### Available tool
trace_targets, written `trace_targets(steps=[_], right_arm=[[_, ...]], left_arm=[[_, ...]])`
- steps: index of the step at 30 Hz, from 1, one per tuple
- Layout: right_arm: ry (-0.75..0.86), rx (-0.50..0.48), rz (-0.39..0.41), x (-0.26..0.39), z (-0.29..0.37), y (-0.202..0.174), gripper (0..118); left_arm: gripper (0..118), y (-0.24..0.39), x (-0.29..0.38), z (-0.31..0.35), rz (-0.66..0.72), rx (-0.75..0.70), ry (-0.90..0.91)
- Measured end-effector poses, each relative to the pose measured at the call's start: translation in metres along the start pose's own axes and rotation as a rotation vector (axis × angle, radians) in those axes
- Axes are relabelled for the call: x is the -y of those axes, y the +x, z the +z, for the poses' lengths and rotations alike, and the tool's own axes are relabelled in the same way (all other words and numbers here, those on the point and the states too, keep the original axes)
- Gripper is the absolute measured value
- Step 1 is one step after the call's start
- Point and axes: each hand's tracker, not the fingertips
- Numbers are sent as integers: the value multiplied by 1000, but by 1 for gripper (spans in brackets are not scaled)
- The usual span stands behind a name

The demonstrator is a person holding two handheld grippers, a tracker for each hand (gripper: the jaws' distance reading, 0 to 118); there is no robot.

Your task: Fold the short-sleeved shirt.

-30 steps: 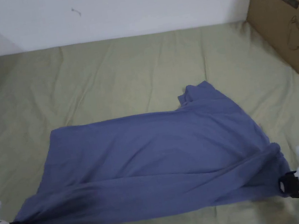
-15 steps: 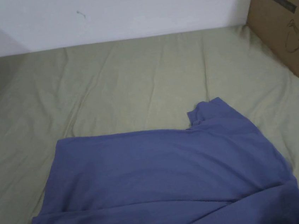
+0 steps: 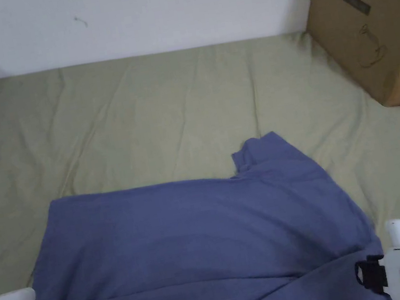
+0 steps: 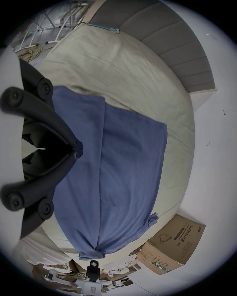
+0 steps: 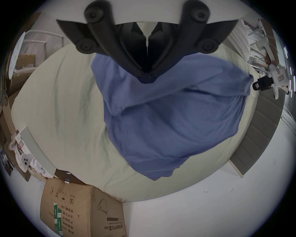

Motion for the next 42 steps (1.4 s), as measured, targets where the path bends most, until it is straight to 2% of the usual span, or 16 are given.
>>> trace_targets(steps=[5, 6, 7, 8, 16, 19, 21, 22, 23, 27, 30, 33, 35, 37, 38, 42], right_arm=[[61, 0, 34, -89, -26, -4, 6], [50, 15, 55, -110, -37, -4, 33], [39, 26, 73, -131, -53, -2, 77], [48, 36, 89, -153, -69, 2, 87], [-170, 191, 50, -233, -191, 39, 86], [-154, 134, 2, -228, -189, 46, 81], [-121, 170, 70, -224, -179, 35, 53], [-106, 198, 101, -223, -175, 30, 20], [-112, 161, 96, -222, -172, 25, 4], [-138, 176, 133, -222, -174, 10, 4], [-114, 126, 10, -230, -162, 19, 3], [-96, 120, 14, -235, -149, 22, 3], [-93, 113, 31, -234, -146, 20, 3], [-92, 120, 49, -235, -149, 18, 3], [-94, 122, 55, -234, -150, 17, 3], [-102, 113, 58, -234, -156, 17, 3]], left_arm=[[0, 10, -30, -4, -24, 5, 10], [0, 11, -35, -7, -23, 5, 10], [0, 14, -39, -10, -30, 6, 11], [0, 16, -42, -14, -36, 5, 12], [0, 22, -47, -48, -43, -2, -57], [0, 20, -47, -54, -29, 4, -78], [0, 18, -46, -58, -18, -4, -90], [0, 17, -45, -60, -17, -4, -92], [0, 19, -45, -59, -13, -8, -94], [0, 18, -44, -53, -10, -8, -85], [0, 13, -49, -46, -2, -12, -59], [1, 4, -71, -45, 7, 3, -34], [35, -1, -96, -49, 30, 6, -9], [81, -9, -121, -61, 27, 13, 16], [93, -10, -139, -72, 24, 2, 14], [96, -17, -197, -119, -25, -105, 11]])
